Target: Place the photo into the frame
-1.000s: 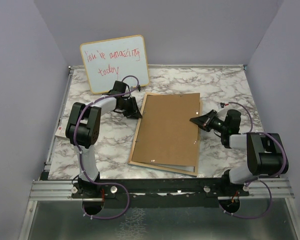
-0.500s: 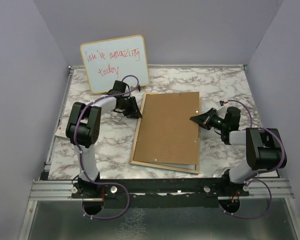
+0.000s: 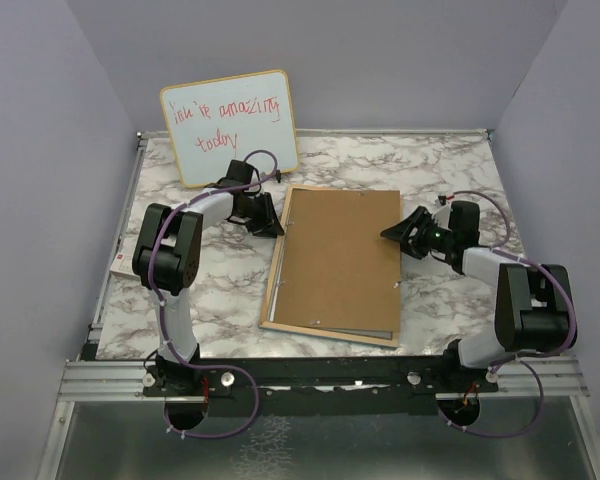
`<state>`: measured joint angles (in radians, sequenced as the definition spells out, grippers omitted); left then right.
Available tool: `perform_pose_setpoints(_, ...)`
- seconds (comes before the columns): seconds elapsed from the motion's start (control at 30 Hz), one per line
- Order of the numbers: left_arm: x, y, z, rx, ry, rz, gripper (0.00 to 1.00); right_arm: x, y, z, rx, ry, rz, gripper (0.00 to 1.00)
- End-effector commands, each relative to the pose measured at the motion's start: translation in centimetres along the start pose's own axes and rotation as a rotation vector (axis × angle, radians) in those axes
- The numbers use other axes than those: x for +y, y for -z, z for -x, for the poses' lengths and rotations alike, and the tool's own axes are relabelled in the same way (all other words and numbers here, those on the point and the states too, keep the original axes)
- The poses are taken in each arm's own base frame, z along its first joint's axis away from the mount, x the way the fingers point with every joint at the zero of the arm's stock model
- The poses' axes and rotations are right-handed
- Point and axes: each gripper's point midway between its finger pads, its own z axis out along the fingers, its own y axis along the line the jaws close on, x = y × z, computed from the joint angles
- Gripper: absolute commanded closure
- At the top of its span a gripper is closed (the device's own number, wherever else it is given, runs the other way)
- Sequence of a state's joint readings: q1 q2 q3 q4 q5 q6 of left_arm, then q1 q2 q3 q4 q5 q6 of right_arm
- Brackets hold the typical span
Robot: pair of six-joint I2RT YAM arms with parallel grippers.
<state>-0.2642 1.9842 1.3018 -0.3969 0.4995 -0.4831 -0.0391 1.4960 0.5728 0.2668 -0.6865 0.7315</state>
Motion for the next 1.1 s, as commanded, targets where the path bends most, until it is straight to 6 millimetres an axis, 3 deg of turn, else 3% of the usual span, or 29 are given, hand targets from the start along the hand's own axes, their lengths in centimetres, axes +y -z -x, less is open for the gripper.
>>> perform_pose_setpoints(0.0, 0.4, -0.5, -0.4, 0.030, 0.013, 0.032, 0.69, -1.2, 0.7, -0.1, 0.041, 0.026, -0.118, 0.36)
perform_pose_setpoints(0.27, 0.5, -0.5, -0.3, 0.036, 0.013, 0.035, 0.67, -2.2, 0.7, -0.4, 0.069, -0.007, -0.196, 0.36)
perform_pose_setpoints(0.47, 0.5, -0.7, -0.8, 0.055, 0.016, 0.022, 0.72, -1.8, -0.4, -2.1, 0.089, -0.045, -0.193, 0.56)
perform_pose_setpoints(0.7, 0.7, -0.9, -1.2, 0.069, 0.019, 0.018, 0.76, -1.8, -1.2, -2.6, 0.089, -0.063, -0.209, 0.67)
perform_pose_setpoints(0.8, 0.7, -0.9, -1.1, 0.067, 0.017, 0.020, 0.76, -1.7, -1.1, -2.4, 0.083, -0.047, -0.215, 0.63)
perform_pose_setpoints(0.93, 0.6, -0.7, -0.7, 0.061, 0.015, 0.026, 0.75, -2.2, -0.6, -2.2, 0.104, -0.033, -0.278, 0.42)
perform_pose_setpoints(1.07, 0.5, -0.5, -0.4, 0.053, 0.013, 0.034, 0.72, -2.6, 0.0, -1.8, 0.123, -0.034, -0.357, 0.35)
